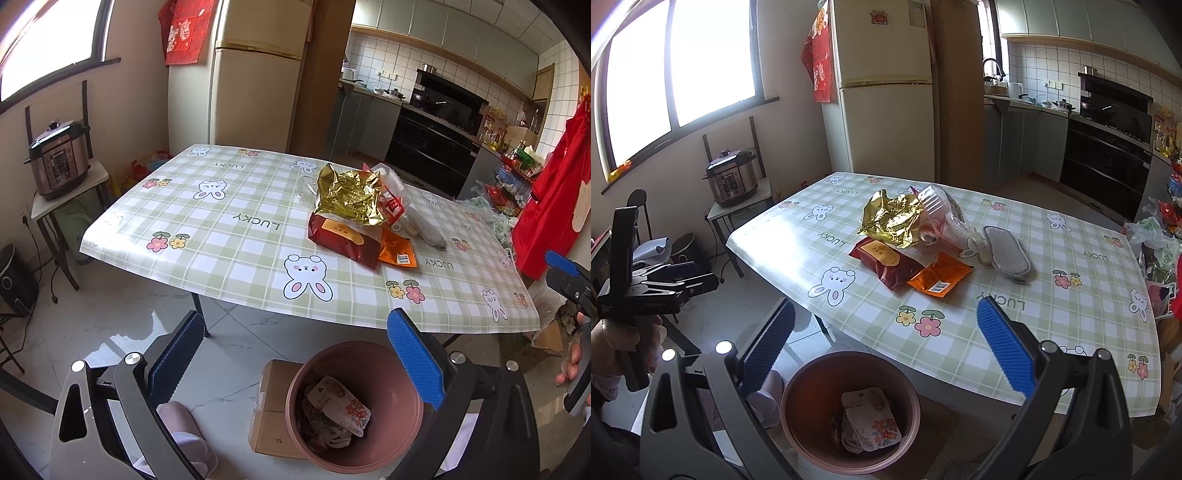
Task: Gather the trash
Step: 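Move both tools forward over the trash on the table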
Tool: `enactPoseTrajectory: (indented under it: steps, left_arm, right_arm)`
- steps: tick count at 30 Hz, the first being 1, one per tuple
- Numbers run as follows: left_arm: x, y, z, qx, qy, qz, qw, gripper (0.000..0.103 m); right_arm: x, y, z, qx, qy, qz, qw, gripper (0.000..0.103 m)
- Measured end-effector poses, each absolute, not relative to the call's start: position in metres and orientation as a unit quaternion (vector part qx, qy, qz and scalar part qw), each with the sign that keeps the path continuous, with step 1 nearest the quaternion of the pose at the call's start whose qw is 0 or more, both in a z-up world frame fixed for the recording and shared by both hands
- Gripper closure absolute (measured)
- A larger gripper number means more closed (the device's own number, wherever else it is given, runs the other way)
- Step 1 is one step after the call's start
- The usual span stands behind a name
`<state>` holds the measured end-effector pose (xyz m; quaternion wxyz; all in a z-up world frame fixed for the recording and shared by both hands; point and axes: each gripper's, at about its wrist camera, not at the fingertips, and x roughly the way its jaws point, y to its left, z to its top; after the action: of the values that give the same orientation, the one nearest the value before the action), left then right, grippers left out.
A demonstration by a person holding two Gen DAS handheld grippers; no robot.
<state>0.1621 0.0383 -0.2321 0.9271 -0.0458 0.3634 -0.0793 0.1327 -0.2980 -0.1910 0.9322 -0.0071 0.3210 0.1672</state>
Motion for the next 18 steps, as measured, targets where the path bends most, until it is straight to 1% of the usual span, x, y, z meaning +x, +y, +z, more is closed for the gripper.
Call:
enactPoseTrajectory:
  steps: [11,18]
  left_arm:
    - [0.182,0.027,-0.257,-0.039,0.383,-0.097,0.918,0.006]
    - [0.231,0.007,-0.268,-0.027,0.386,-0.129,0.913,0.006]
  right_arm:
    - [0.156,-0.301,-0.221,-0.012,0.350,0.163,0.922,0.006]
    - [0.191,-0.312,-0.258,-0.003,0.386,0.149,0.910,0.006]
